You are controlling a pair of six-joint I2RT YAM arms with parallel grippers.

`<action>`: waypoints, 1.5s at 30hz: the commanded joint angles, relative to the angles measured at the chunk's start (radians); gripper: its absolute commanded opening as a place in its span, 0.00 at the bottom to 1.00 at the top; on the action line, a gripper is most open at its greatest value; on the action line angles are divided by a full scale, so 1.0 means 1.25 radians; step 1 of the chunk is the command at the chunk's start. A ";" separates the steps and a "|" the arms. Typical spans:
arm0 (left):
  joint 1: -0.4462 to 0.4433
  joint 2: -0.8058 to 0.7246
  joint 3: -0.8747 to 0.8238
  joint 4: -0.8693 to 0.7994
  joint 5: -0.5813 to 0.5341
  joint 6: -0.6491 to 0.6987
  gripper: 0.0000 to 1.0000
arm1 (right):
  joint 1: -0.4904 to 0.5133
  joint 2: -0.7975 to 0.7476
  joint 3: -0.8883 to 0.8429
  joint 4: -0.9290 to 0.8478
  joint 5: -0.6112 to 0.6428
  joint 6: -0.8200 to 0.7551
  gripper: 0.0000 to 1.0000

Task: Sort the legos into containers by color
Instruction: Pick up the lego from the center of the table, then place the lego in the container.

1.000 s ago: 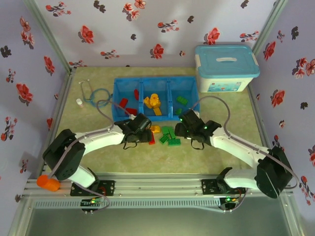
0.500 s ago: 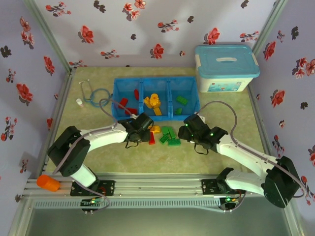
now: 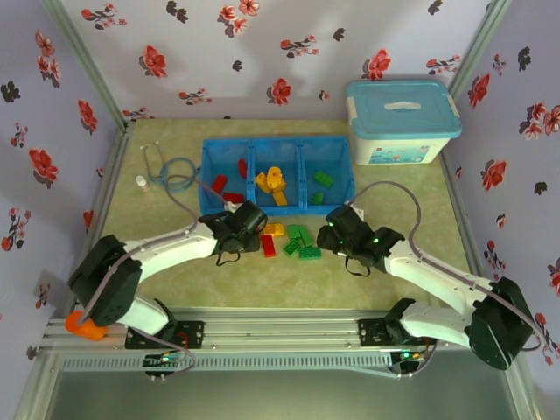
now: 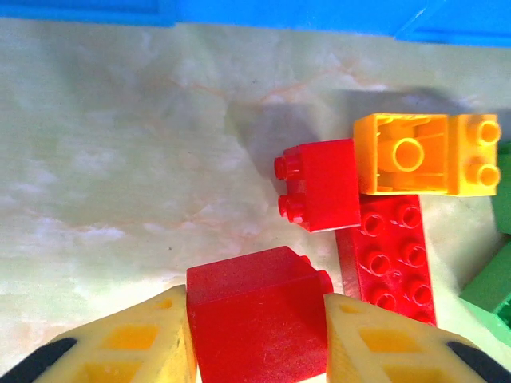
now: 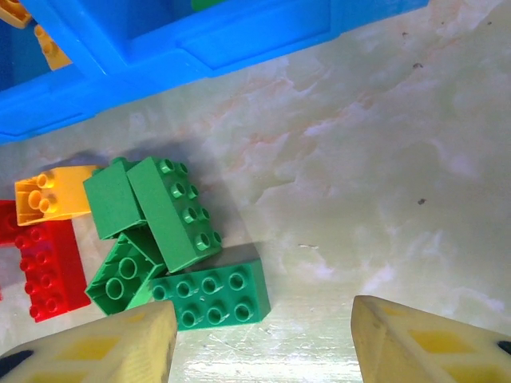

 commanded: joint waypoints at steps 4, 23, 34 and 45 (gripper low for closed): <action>0.013 -0.072 0.029 -0.070 -0.042 0.037 0.35 | 0.010 -0.007 -0.017 0.017 0.023 0.025 0.59; 0.323 0.008 0.273 -0.088 0.065 0.216 0.35 | 0.037 -0.054 -0.069 0.016 0.031 0.057 0.59; 0.380 0.182 0.434 -0.108 0.106 0.251 0.35 | 0.046 -0.081 -0.090 0.010 0.034 0.068 0.59; 0.354 0.054 0.331 -0.077 0.113 0.224 0.51 | 0.050 -0.091 -0.094 0.013 0.020 0.024 0.66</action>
